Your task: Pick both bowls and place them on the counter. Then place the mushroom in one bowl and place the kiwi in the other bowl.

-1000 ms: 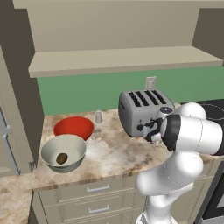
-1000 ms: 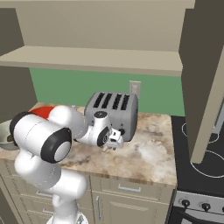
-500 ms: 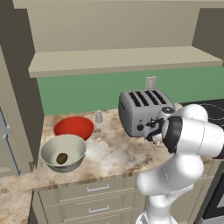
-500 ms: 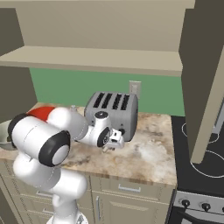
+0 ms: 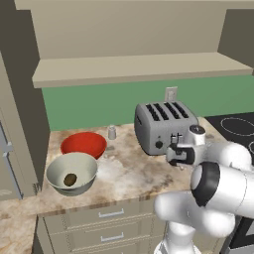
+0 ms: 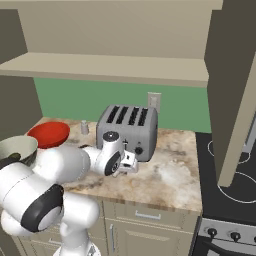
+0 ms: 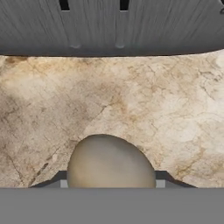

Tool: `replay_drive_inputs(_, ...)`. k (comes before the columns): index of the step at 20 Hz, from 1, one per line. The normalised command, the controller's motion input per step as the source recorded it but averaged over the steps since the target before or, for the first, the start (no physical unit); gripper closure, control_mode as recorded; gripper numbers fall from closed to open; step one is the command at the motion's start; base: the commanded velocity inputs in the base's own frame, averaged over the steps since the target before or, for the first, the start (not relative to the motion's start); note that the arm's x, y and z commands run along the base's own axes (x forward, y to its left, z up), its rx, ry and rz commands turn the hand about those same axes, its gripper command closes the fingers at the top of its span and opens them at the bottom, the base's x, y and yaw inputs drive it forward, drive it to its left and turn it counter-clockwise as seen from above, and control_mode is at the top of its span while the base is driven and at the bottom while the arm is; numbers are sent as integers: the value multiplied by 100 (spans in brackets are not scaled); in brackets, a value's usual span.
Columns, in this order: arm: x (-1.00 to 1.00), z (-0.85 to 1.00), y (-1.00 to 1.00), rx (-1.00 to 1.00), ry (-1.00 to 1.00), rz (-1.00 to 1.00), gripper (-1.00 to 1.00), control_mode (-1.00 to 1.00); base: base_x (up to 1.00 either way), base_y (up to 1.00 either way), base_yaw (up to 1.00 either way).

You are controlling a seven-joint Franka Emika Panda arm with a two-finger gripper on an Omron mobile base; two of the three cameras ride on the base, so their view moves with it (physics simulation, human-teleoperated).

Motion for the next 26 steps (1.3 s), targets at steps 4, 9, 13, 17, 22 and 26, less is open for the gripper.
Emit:
replay_drive_inputs(4, -18, 39, 34, 3, 0, 0, 100, -100, 0, 0, 0)
replay_drive_inputs(9, -13, 45, 38, 1, 0, 0, 100, -100, 0, 0, 0)
replay_drive_inputs(13, -14, 45, 36, 2, 4, 0, 100, -100, 0, 0, 0)
replay_drive_inputs(17, -16, 42, 40, 3, 7, 0, 100, -100, 0, 0, 0)
replay_drive_inputs(22, -3, 37, 52, 2, 2, 0, 100, -100, 0, 0, 0)
replay_drive_inputs(26, 0, 33, 56, 0, 0, 0, 100, -100, 0, 0, 0)
